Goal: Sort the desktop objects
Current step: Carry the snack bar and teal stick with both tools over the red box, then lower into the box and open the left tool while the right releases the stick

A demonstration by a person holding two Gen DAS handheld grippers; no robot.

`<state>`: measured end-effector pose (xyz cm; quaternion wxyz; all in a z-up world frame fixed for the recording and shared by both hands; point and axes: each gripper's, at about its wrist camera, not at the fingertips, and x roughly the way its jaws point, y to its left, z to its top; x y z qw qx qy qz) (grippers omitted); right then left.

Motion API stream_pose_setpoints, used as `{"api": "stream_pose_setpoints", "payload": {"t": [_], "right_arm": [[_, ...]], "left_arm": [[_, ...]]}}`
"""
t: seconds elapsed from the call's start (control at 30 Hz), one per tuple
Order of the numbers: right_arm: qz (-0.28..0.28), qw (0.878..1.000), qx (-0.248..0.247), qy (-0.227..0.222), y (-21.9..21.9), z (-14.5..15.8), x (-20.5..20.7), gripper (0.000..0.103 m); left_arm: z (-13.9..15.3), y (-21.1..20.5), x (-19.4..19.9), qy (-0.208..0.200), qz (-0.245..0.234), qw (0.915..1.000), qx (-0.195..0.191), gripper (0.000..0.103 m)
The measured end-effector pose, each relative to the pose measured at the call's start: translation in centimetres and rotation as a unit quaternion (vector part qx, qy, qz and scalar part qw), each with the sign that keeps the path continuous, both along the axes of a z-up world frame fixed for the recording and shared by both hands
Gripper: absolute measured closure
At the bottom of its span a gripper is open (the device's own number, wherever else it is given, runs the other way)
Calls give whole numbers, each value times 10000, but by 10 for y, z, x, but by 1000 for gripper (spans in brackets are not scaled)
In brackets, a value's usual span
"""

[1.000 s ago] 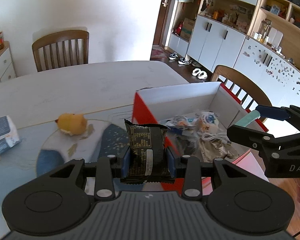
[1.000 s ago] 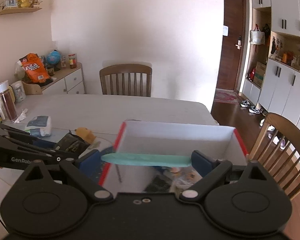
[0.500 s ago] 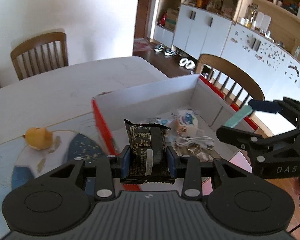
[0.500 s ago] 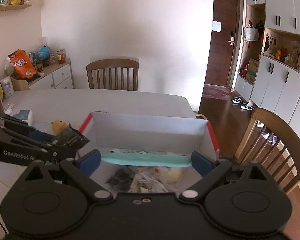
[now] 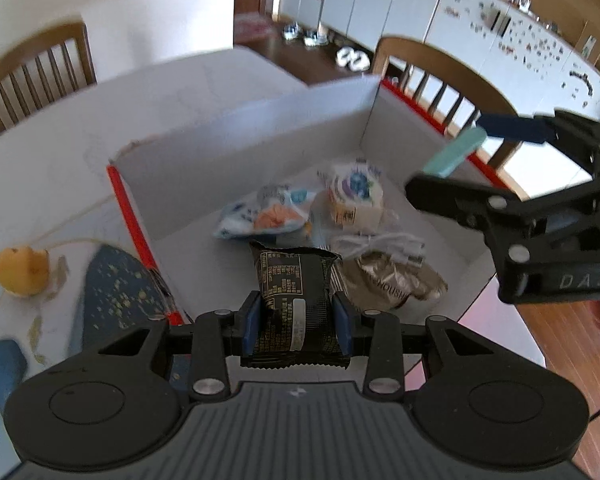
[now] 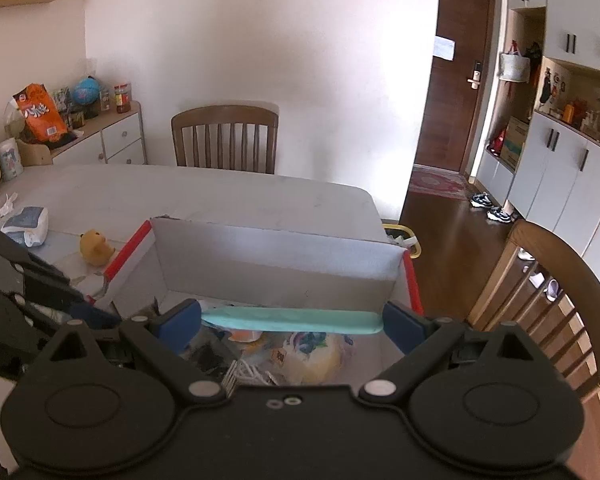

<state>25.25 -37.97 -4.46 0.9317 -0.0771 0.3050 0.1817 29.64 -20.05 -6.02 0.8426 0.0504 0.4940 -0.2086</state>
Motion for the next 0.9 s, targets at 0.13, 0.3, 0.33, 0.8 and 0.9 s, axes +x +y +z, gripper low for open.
{"api": "stream_pose_setpoints", "payload": {"t": [0.13, 0.3, 0.33, 0.8, 0.9], "right_arm": [[166, 9998, -64, 135, 6, -7, 16, 6], [281, 9989, -153, 334, 12, -15, 36, 6], [301, 9986, -177, 388, 13, -16, 41, 6], [444, 9926, -393, 1057, 32, -39, 89, 5], [404, 9912, -422, 1187, 36, -43, 98, 5]], "left_arm": [[-8, -4, 9, 206, -77, 9997, 96, 67], [-8, -14, 17, 225, -159, 9993, 246, 67], [-8, -17, 18, 241, -187, 9992, 255, 67], [-28, -34, 33, 650, -324, 9962, 486, 67], [-30, -34, 35, 740, -370, 9954, 487, 67]]}}
